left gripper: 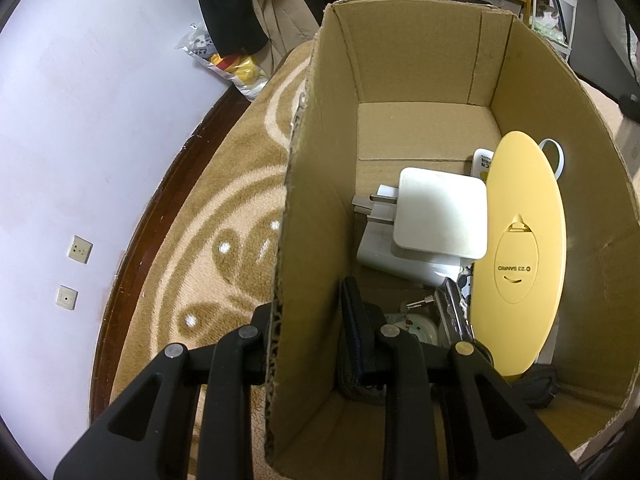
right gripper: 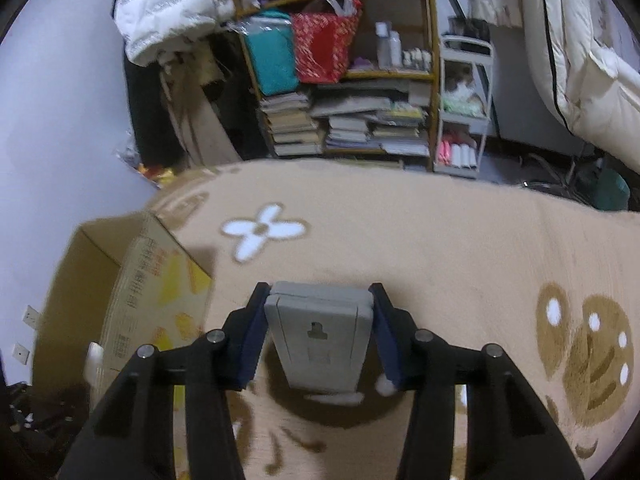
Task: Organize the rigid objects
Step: 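Carry the white plate over the box and open the right gripper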
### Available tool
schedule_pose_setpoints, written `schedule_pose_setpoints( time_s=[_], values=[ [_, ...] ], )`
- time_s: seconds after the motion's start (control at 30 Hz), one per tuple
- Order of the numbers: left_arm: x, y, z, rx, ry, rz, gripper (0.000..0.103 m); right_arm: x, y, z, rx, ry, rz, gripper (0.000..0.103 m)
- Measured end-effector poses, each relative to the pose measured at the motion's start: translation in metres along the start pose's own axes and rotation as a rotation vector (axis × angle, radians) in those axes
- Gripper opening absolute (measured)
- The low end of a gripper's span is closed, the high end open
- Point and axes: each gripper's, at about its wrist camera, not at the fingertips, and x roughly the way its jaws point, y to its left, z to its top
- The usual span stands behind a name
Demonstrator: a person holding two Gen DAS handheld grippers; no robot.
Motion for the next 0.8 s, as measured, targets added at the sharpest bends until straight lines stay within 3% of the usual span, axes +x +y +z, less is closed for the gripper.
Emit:
schedule_pose_setpoints(
  time_s=[0.53,0.8],
  values=[
    [0.0,0.0,0.0,0.0,0.0,0.0,0.024,-0.078,0.068,0.026,-0.072,-0.183,0.202,0.052],
    [0.0,0.0,0.0,0.0,0.001,0.0,0.024,-0.097,0.092,0.025,-0.092,-0.198,0.299,0.052]
  ],
)
